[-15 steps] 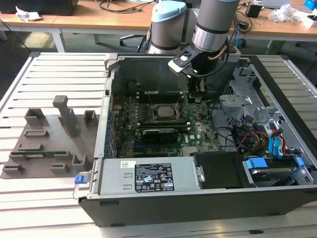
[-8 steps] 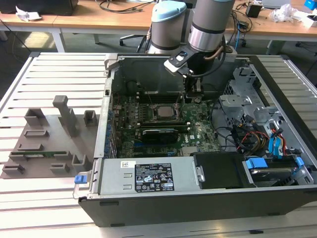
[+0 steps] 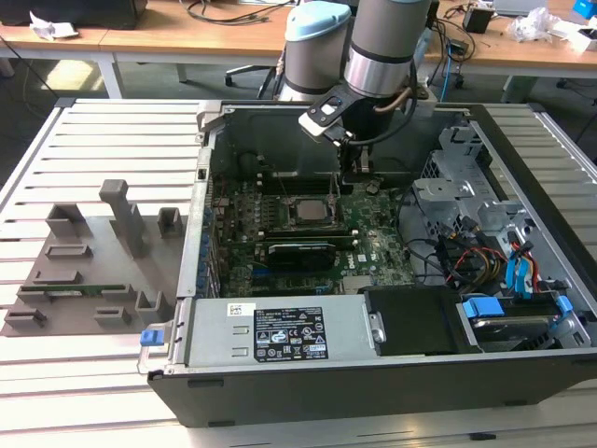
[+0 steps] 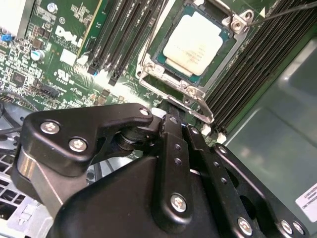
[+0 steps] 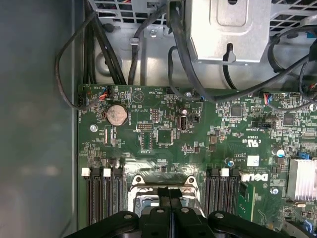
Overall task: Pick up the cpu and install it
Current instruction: 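Close the cpu cover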
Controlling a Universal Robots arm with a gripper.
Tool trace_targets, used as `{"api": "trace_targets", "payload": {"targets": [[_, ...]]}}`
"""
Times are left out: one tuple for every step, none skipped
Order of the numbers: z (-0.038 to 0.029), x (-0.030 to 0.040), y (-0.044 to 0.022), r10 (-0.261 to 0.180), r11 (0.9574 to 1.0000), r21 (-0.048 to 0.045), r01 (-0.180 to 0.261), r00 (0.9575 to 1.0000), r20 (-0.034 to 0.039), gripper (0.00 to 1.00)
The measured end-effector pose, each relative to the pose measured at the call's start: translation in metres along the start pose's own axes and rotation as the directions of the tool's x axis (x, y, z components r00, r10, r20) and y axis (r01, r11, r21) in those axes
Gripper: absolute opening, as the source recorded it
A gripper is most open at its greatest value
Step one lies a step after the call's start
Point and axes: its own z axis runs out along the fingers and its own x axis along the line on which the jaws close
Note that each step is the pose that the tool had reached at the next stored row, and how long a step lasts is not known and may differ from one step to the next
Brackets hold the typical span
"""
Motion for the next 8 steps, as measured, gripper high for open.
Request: {"api": "trace_targets", "payload": {"targets": [[0.0000,0.0000,-0.0012,0.000,1.0000,0.0000,0.000,1.0000,0.0001,0.11],[0.0001,0.0000,-0.0024,0.000,1.0000,-0.0001,0.000,1.0000,0.0000,0.11],[0.0003,0.0001,-0.0043,0.000,1.0000,0.0000,0.000,1.0000,0.0000,0.11],[0.0004,0.0001,-0.0059,0.000,1.0000,0.0000,0.000,1.0000,0.0000,0.11],[0.0004,0.0001,-0.0070,0.000,1.0000,-0.0001,0.000,1.0000,0.0000,0.11],[0.0005,0.0002,-0.0087,0.000,1.0000,0.0000,0.000,1.0000,0.0000,0.11],[0.0007,0.0002,-0.0103,0.000,1.0000,0.0000,0.000,1.0000,-0.0001,0.11],[0.0007,0.0002,-0.0110,0.000,1.0000,-0.0001,0.000,1.0000,0.0000,0.11]]}}
